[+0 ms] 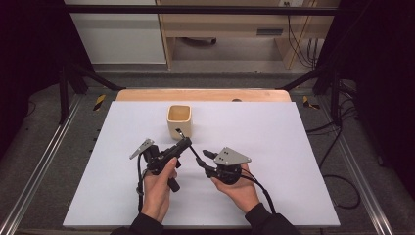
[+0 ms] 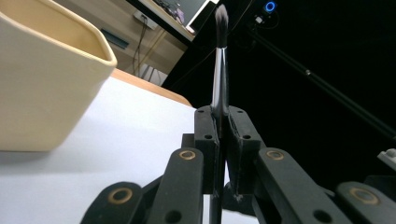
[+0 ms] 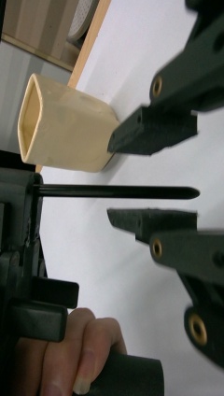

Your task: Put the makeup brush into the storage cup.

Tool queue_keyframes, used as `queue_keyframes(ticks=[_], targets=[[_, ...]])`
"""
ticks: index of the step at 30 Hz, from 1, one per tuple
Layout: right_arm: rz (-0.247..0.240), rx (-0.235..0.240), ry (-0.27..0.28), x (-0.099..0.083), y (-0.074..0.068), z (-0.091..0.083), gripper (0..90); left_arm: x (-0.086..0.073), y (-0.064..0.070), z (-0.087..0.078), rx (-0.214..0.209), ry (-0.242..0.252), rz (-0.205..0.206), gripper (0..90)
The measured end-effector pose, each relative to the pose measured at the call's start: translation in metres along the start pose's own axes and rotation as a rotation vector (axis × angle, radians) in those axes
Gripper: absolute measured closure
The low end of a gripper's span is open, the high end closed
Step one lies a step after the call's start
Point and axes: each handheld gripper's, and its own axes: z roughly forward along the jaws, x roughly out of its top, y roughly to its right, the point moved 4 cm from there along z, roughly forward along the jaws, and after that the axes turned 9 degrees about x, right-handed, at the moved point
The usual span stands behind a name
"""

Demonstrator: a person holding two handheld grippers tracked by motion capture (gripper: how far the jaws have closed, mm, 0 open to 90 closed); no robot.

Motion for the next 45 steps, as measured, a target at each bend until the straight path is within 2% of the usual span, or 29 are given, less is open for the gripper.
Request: queue_keyframes(ticks=[4,8,10,12,15,18,21,25,27,28,29,31,34,37,42,44,45], targets=[[0.008,-0.014,-0.007,0.000,0.002,0.000,49.6,0.000,0.000,0.001,0.012,-0.001,0.022,83.7],[0.026,-0.023,-0.024,-0.002,0.005,0.000,39.5,0.001,0.001,0.000,0.024,0.005,0.070,83.7],[0.033,-0.026,-0.031,-0.002,0.006,0.000,33.9,0.001,0.001,0.000,0.026,0.005,0.079,83.7],[0.025,-0.041,-0.039,-0.003,0.007,-0.001,30.7,0.002,0.001,0.000,0.030,-0.002,0.106,83.7],[0.023,-0.053,-0.044,-0.004,0.007,-0.005,23.5,0.004,0.001,-0.002,0.045,-0.002,0.145,83.7],[0.018,-0.076,-0.065,-0.007,0.011,-0.010,15.3,0.006,0.000,-0.003,0.057,-0.003,0.157,83.7],[0.013,-0.101,-0.046,-0.009,0.019,-0.021,11.5,0.009,-0.001,-0.005,0.070,-0.006,0.183,83.7],[0.043,-0.130,-0.016,-0.011,0.033,-0.035,8.3,0.014,0.000,-0.005,0.086,-0.015,0.229,83.7],[0.045,-0.145,-0.003,-0.012,0.039,-0.042,9.9,0.017,0.002,-0.005,0.074,-0.017,0.212,83.7],[0.037,-0.137,0.013,-0.013,0.042,-0.046,10.5,0.018,0.003,-0.004,0.071,-0.017,0.211,83.7],[0.034,-0.130,0.014,-0.013,0.045,-0.049,10.3,0.021,0.003,-0.004,0.070,-0.017,0.221,83.7],[0.038,-0.156,0.000,-0.014,0.053,-0.054,10.4,0.025,0.003,-0.005,0.070,-0.012,0.237,83.7],[0.083,-0.169,-0.023,-0.022,0.061,-0.058,9.7,0.033,0.000,-0.007,0.079,-0.003,0.246,83.7],[0.108,-0.180,-0.019,-0.026,0.066,-0.064,11.0,0.041,-0.003,-0.009,0.096,0.011,0.265,83.7],[0.099,-0.199,0.006,-0.023,0.069,-0.074,10.2,0.052,-0.006,-0.009,0.105,0.025,0.269,83.7],[0.113,-0.144,0.036,-0.023,0.069,-0.078,9.5,0.056,-0.007,-0.009,0.102,0.031,0.257,83.7],[0.114,-0.136,0.041,-0.023,0.071,-0.079,8.7,0.058,-0.008,-0.009,0.106,0.030,0.258,83.7]])
